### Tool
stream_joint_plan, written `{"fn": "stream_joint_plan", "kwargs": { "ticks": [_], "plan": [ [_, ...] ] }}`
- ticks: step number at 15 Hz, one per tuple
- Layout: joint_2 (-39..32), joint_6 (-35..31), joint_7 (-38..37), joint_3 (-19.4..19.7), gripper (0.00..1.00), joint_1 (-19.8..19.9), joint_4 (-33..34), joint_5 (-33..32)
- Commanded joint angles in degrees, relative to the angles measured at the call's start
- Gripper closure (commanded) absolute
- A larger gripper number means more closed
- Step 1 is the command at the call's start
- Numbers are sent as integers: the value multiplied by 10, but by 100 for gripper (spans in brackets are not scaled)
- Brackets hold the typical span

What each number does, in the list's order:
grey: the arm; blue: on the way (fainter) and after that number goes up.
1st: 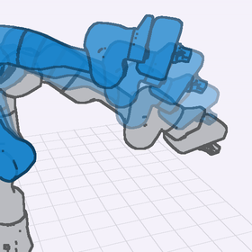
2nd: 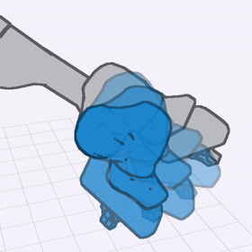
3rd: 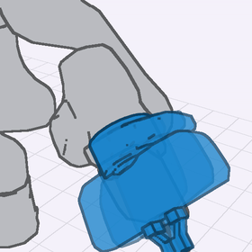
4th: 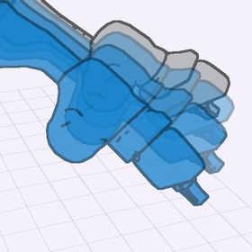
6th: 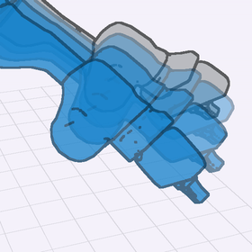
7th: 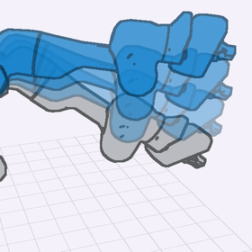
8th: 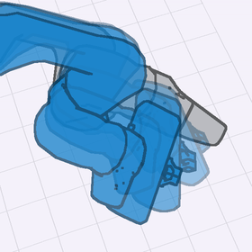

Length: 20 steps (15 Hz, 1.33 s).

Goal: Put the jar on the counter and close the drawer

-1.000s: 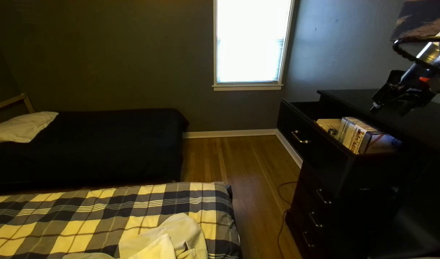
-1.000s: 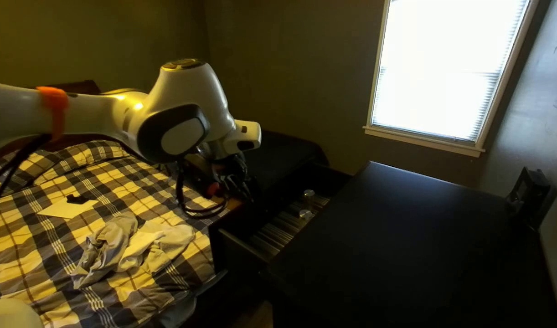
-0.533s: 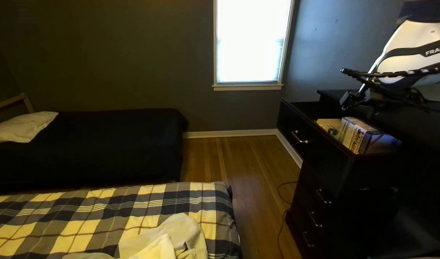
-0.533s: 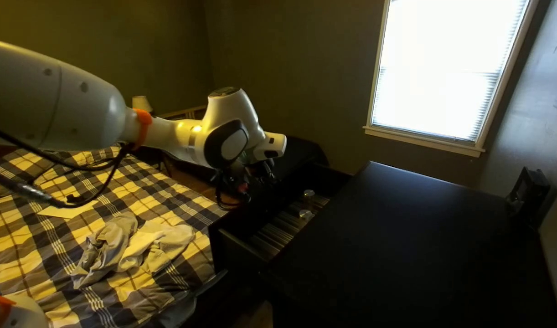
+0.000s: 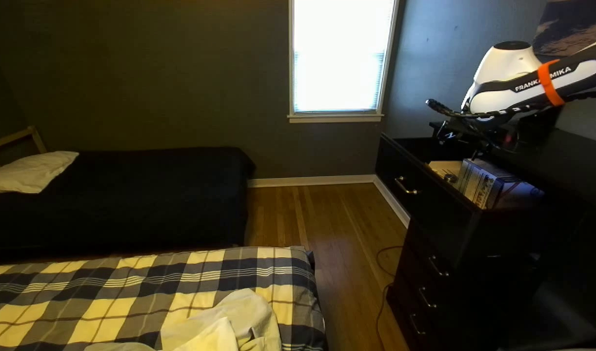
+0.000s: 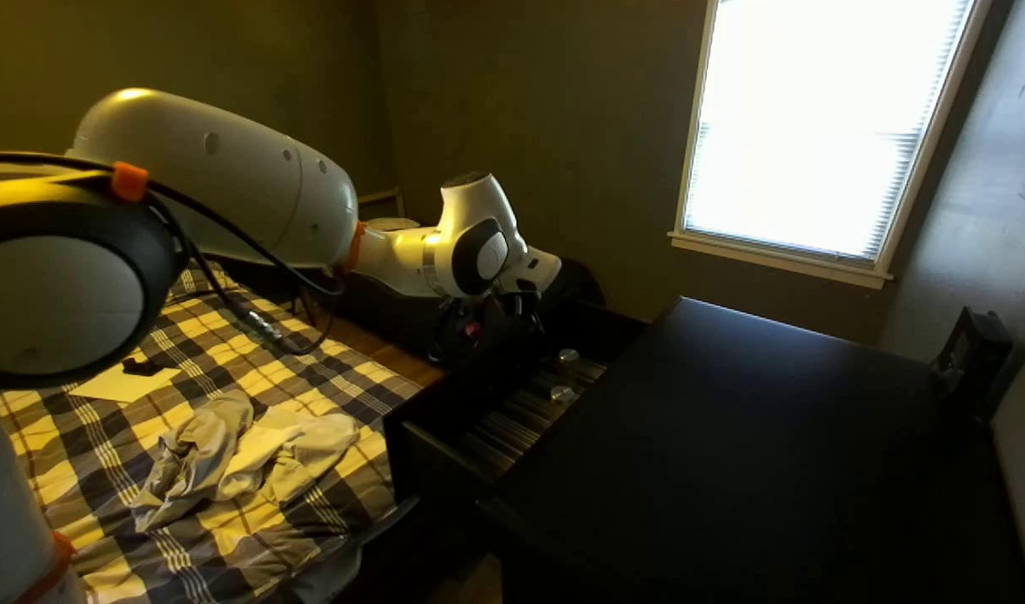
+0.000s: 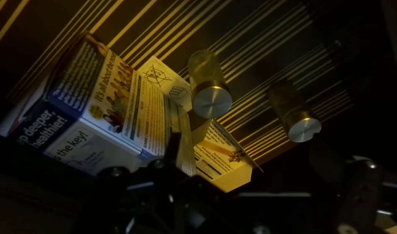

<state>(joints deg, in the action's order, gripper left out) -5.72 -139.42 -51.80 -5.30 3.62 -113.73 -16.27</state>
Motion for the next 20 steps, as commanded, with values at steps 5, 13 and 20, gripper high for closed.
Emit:
{"fn": "stream_joint_plan", "kwargs": {
  "ticks": [5,13,20],
  "plan": [
    [-115,69,-155,67,0,-73,118,-20],
    [-155,120,-187,98,0,-91,146,-11],
    [-160,111,-182,102,0,-87,138,0]
  ]
}}
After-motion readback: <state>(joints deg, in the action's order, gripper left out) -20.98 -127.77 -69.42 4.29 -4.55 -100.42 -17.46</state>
